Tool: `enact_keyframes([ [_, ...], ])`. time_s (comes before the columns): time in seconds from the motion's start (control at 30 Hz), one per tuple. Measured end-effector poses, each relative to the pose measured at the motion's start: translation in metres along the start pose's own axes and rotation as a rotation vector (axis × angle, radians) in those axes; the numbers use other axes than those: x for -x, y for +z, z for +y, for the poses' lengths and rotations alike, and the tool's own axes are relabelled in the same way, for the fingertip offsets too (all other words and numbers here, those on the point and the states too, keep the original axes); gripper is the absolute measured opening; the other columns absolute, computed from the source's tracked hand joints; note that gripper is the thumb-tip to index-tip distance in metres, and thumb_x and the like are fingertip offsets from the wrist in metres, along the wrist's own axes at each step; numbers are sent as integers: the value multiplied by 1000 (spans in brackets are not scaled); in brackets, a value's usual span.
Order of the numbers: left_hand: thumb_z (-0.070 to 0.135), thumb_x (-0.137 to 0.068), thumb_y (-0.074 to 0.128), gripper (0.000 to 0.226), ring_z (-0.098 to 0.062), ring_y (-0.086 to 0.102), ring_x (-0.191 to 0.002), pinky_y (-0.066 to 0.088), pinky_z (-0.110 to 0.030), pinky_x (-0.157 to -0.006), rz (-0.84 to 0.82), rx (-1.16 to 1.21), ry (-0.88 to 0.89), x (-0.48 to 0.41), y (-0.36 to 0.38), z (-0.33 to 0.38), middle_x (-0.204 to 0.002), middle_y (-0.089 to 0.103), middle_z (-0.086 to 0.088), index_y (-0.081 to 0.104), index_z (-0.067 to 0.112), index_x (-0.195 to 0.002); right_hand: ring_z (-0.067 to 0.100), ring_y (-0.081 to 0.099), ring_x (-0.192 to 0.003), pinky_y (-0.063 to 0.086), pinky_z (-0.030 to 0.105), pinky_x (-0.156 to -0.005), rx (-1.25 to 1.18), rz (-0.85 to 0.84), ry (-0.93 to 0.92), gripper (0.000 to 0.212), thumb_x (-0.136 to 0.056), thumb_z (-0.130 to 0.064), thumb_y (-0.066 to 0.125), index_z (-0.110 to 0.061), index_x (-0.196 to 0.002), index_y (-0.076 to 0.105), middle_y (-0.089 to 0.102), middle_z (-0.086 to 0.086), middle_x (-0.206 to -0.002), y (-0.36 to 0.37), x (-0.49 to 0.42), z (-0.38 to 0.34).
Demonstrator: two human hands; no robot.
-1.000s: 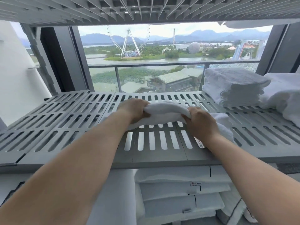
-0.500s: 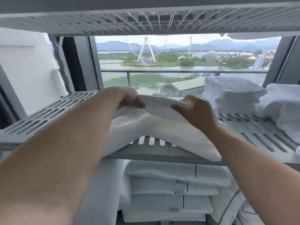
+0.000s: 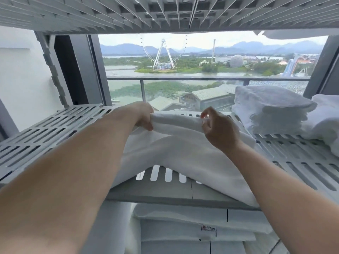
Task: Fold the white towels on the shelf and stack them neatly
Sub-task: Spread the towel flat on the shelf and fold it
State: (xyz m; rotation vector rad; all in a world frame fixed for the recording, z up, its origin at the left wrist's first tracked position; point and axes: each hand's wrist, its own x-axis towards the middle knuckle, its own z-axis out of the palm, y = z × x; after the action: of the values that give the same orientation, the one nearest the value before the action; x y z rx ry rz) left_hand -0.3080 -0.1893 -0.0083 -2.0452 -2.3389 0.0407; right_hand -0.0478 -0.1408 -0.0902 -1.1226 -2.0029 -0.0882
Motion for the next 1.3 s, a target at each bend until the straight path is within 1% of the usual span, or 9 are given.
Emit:
enact_keyframes([
  [0.13,38,-77,83,37,-24,64,-93,51,-33,-82,-172,-35,53,-47,-1,-12,-102,69,-1,71,21,-108,30,67,-77,35,29,-63,62,55,-36,13,-93,-24,57,-25,-106,56,70,2,-86,24,-31,17],
  [0.3,22,-76,87,41,-31,73,-98,57,-49,-93,-456,331,27,-96,-3,-31,-104,77,-8,73,15,-113,33,66,-78,39,32,-65,169,106,-82,10,-93,-24,62,-22,-102,59,71,5,-92,47,-65,34],
  [0.37,28,-80,83,41,-31,69,-105,55,-44,-93,-128,246,28,-114,9,-37,-113,73,-6,70,18,-117,33,66,-89,44,38,-78,248,76,-17,15,-91,-27,64,-22,-105,61,71,6,-97,55,-75,39],
  [0.43,33,-87,76,42,-32,65,-107,53,-44,-89,455,46,37,-122,32,-38,-120,67,-8,63,21,-125,34,61,-101,43,42,-86,360,7,119,22,-91,-28,64,-20,-111,62,68,10,-106,64,-77,40],
  [0.5,33,-91,71,38,-32,67,-97,57,-46,-80,688,-12,135,-121,58,-33,-117,64,-11,61,17,-124,35,58,-103,43,42,-86,441,-20,168,23,-90,-24,62,-18,-112,62,65,11,-109,74,-74,39],
  [0.73,36,-103,45,30,-27,66,-80,49,-32,-64,552,96,290,-124,90,-9,-91,67,0,66,17,-93,31,65,-76,45,35,-69,419,-80,10,15,-85,-31,67,-18,-77,66,69,6,-75,85,-64,27],
  [1.0,36,-106,41,33,-27,53,-123,44,-44,-104,139,240,187,-133,108,-8,-137,55,-4,62,28,-129,33,50,-125,42,42,-104,557,-462,466,40,-89,-19,44,-22,-123,66,58,11,-132,85,-69,44],
  [1.17,23,-106,39,33,-25,54,-123,44,-40,-99,125,238,191,-134,108,-4,-136,58,-1,63,32,-126,33,11,-151,11,52,-121,438,-533,558,65,-91,-18,39,-33,-153,33,16,6,-165,77,-70,58],
  [1.3,8,-102,40,42,-21,57,-110,40,-33,-81,156,210,151,-134,108,-4,-130,62,2,62,35,-126,29,38,-138,25,46,-117,386,-503,448,51,-91,-11,41,-29,-136,55,50,6,-146,78,-75,64],
])
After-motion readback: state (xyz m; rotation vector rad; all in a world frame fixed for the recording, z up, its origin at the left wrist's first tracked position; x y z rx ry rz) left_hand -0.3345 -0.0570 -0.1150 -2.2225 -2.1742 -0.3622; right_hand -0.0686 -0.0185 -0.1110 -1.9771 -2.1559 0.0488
